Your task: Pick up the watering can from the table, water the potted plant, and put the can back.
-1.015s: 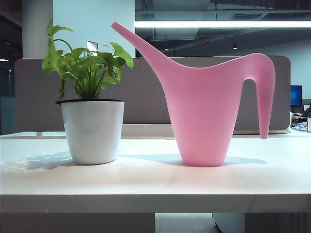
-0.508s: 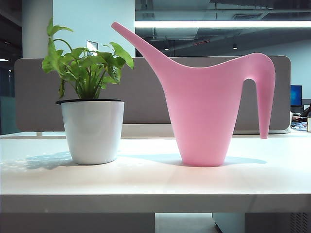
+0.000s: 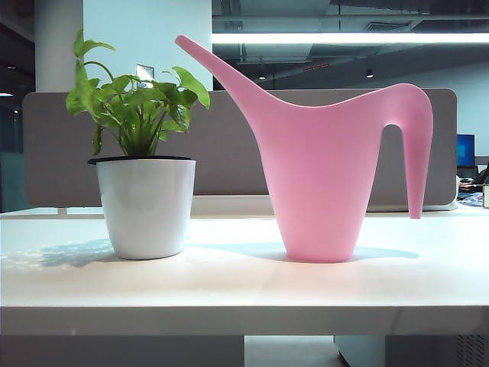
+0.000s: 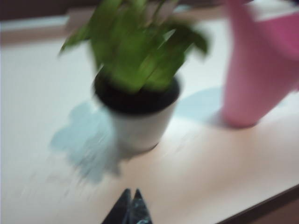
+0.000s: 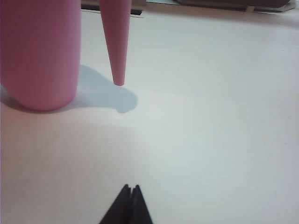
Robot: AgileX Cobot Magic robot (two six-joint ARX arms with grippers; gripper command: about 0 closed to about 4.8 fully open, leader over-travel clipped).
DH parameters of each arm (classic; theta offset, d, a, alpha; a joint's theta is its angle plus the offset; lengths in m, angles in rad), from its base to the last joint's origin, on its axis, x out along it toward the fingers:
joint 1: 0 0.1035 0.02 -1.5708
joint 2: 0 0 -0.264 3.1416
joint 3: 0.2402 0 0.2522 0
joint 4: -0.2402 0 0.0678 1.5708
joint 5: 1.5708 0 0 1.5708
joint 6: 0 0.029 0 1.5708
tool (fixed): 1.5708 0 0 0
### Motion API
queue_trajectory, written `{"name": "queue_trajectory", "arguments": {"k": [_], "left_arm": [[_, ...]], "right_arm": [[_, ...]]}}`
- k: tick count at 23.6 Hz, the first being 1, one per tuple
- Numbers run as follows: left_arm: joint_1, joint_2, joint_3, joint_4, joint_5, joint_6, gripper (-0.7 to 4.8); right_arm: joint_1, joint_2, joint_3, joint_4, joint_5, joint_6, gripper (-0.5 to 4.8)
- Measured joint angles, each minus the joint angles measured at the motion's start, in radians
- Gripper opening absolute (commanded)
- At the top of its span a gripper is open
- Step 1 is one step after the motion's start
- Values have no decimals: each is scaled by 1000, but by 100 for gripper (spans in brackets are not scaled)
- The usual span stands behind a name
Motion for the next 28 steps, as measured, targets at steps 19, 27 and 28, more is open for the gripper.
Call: {"name": "queue_trajectory", "arguments": {"k": [19,27,28], "left_arm": [[-275,103,264,-304,26,26,3],[-275,103,264,-304,26,43,3],[-275,103,264,-304,26,44,3]], "right_arm": [[0,0,0,0,0,0,-1],[0,0,0,0,0,0,-1],[0,0,0,0,0,0,-1]]}}
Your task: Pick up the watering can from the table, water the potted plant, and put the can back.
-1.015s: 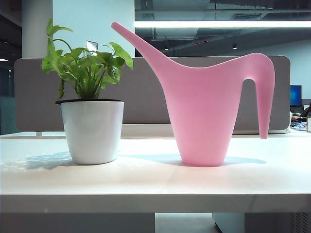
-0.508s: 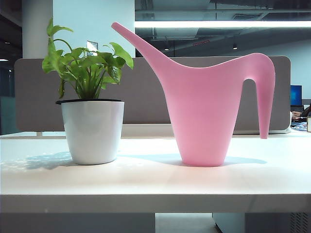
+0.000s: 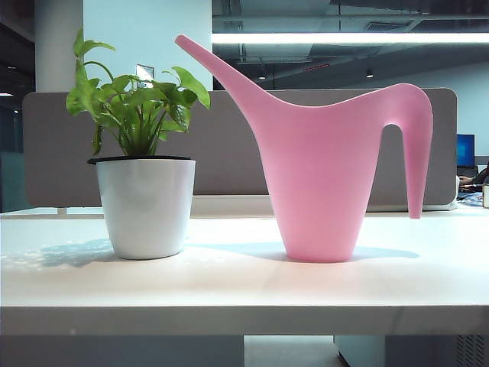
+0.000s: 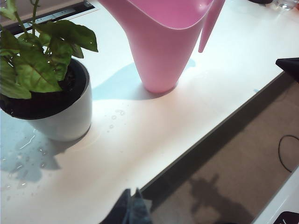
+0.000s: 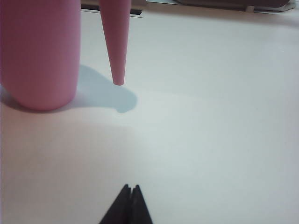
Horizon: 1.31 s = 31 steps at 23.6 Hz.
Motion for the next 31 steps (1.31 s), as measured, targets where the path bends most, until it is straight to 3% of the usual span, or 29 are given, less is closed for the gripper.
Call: {"name": "queue_trajectory", "arguments": {"k": [11,14,17,20,24,28,31], "left_arm": [[0,0,0,0,0,0,3],[0,0,0,0,0,0,3],[0,0,0,0,0,0,3],[0,0,0,0,0,0,3],[0,0,0,0,0,0,3],[0,0,0,0,0,0,3],[0,-1,0,0,0,0,3]], "right_arm": [[0,0,0,1,-29,10,-1],[0,0,0,48,-46,197,-2],[1,2,35,136,-38,228,-2],[1,1,276,214,77,209,-2],[0,120,542,383,230,69,-1],[0,441,892,562,237,47,-2],[-3,699,1136,570,237,-11,-2]]}}
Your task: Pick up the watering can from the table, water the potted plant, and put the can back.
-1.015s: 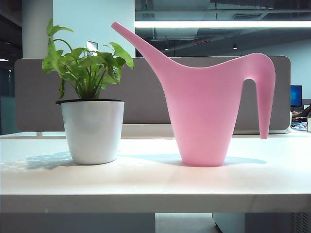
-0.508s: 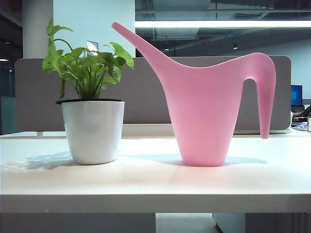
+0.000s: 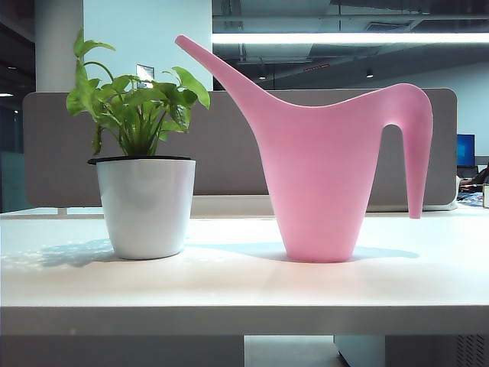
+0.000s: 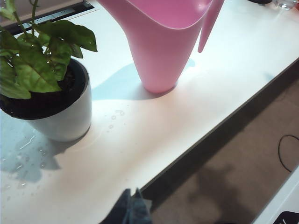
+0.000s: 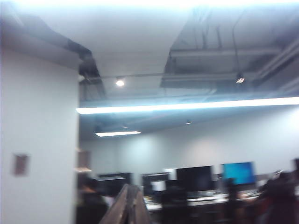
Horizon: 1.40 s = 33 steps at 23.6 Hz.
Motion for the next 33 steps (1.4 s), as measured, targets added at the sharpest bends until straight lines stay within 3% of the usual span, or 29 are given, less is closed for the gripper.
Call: {"name": "queue_trajectory", "arguments": {"k": [1,3,8,10,16,23,29,33], "left_arm": [[0,0,0,0,0,0,3],[0,0,0,0,0,0,3],[0,0,0,0,3,0,3],[0,-1,0,0,3,0,3],[0,0,0,0,3,0,3],[0,-1,0,0,10,0,3],[0,0,0,0,8,0,3],[0,-3,0,0,8,0,3]], "right_arm": [[-13,121,97,-1,-1,-101,-1],[-23,242,151,-6,-2,-173,-1],[-44,429,90,7,25,-85,-1],[-60,461,-30,46,27,-19,-1],[-56,366,-441,174,25,36,-1],[6,150,-795,254,26,101,-1],[77,-7,-966,264,30,105,-2],[112,46,-985,245,48,139,-1]]}}
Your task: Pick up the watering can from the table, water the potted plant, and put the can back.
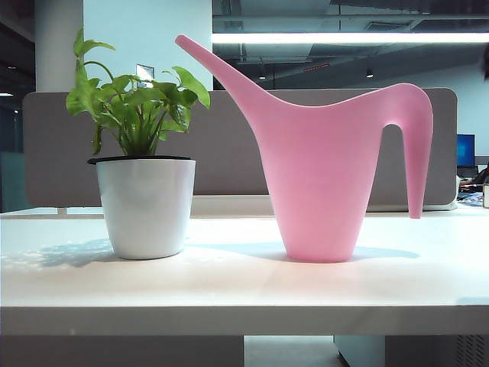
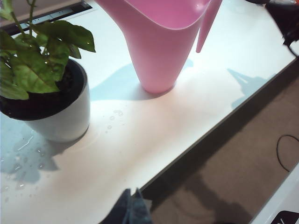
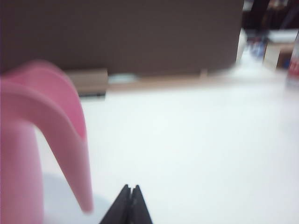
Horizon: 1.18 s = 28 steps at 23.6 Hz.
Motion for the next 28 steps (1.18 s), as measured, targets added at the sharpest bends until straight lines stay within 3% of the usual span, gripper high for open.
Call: {"name": "queue_trajectory", "arguments": {"k": [3,6,17,23,27,28], "left_arm": [[0,-1,0,0,0,0,3],[0,-1,0,0,-2,0,3],[0,-3,0,0,-3,0,3],[0,-3,0,0,-3,0,3],[0,-3,0,0,-3,0,3],[0,-3,0,0,-3,0,3]], "right_arm": [[5,146,-6,13,54,75,-1],[4,330,-8,154,103,100,-1],[14,673,-37,635,116,104,1],[17,728,-40,749,24,103,66],[17,728,-35,752,-33,90,154],[17,728,-31,754,-42,85,201]]}}
